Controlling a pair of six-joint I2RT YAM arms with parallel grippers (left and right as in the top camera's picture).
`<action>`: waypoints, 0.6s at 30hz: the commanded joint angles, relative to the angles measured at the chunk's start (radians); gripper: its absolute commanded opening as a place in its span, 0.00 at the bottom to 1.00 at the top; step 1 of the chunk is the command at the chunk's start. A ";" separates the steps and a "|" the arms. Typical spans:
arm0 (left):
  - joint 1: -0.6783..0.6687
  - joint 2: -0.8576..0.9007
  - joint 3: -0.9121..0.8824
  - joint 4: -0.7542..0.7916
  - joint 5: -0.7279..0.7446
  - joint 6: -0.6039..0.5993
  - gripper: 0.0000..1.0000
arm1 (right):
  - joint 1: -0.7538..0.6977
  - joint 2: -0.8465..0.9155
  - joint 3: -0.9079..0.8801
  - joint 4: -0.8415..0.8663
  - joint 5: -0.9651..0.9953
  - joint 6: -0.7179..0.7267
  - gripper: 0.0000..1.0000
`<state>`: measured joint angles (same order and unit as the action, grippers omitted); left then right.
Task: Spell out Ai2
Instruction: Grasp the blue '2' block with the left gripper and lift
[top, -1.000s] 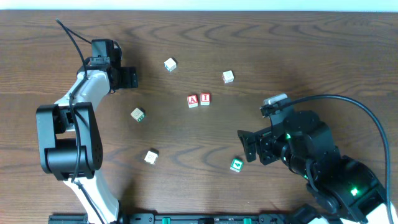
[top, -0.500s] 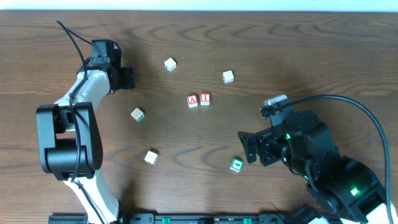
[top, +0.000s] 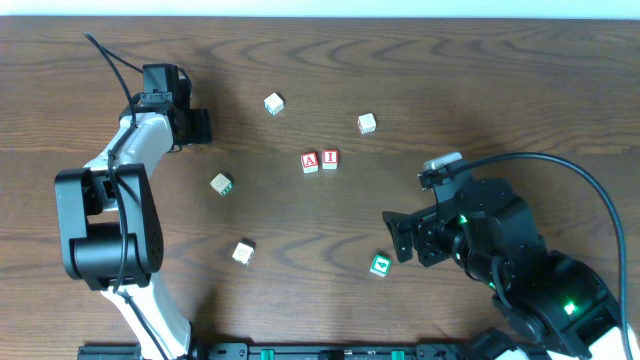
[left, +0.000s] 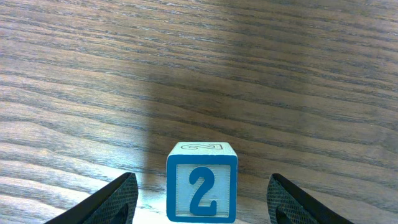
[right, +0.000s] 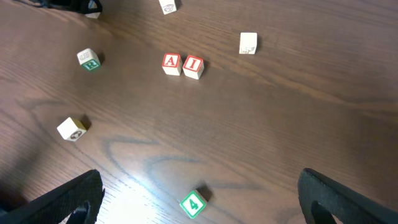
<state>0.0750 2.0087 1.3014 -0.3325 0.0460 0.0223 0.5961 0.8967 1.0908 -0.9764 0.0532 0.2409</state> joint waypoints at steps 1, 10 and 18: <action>0.004 0.025 0.016 0.005 -0.003 -0.009 0.67 | 0.000 0.000 0.000 -0.003 0.011 -0.007 0.99; 0.004 0.026 0.016 0.018 -0.001 -0.012 0.59 | 0.000 0.000 0.000 -0.003 0.011 -0.006 0.99; 0.004 0.026 0.016 0.016 0.000 -0.023 0.56 | 0.000 0.000 0.000 -0.003 0.011 -0.006 0.99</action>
<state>0.0750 2.0098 1.3014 -0.3141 0.0460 0.0147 0.5961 0.8967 1.0908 -0.9764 0.0532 0.2409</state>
